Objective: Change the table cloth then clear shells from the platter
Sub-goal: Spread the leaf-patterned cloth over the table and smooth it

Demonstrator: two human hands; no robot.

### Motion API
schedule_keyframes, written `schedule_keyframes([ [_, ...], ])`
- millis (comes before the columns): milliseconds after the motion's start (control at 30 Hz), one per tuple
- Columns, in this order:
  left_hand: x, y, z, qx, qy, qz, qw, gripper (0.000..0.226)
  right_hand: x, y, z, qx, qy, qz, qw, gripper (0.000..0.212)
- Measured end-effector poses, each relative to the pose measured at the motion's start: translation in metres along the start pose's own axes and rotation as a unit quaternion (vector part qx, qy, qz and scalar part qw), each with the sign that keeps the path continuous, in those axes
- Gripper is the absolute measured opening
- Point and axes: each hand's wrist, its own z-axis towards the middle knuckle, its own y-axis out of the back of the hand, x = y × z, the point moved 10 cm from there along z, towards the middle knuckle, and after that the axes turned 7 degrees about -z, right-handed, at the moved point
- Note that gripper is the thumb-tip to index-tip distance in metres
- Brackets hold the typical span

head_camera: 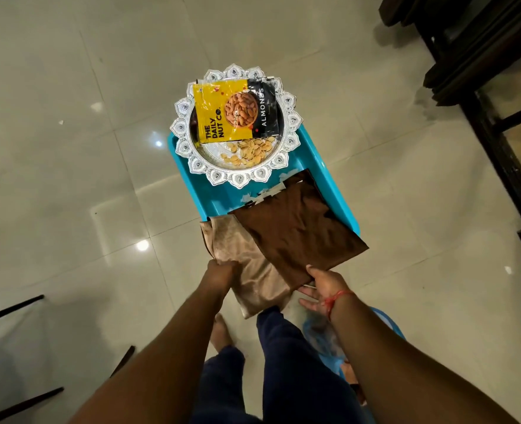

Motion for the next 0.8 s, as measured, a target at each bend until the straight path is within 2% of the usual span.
schedule_keyframes([
  [167,0.004,0.003,0.004,-0.003,0.009,0.014,1.000,0.051,0.007,-0.008,-0.004,0.010,0.025,0.017,0.999,0.026],
  [300,0.008,0.010,0.005,-0.005,0.005,0.022,1.000,0.052,0.014,-0.028,-0.021,0.059,0.046,0.064,0.995,0.025],
  [433,0.007,0.020,-0.004,0.001,0.001,0.028,1.000,0.028,0.023,-0.052,-0.054,0.109,0.074,0.128,0.983,0.022],
  [533,0.007,0.028,-0.018,0.028,-0.005,0.009,1.000,0.023,0.026,-0.074,-0.089,0.151,0.106,0.173,0.967,0.019],
  [667,0.008,0.051,-0.033,0.052,-0.020,-0.013,0.998,0.030,0.022,-0.103,-0.148,0.214,0.146,0.209,0.943,0.026],
  [800,0.007,0.077,-0.065,0.099,-0.022,-0.146,0.984,0.031,0.003,-0.132,-0.213,0.252,0.184,0.224,0.923,0.049],
])
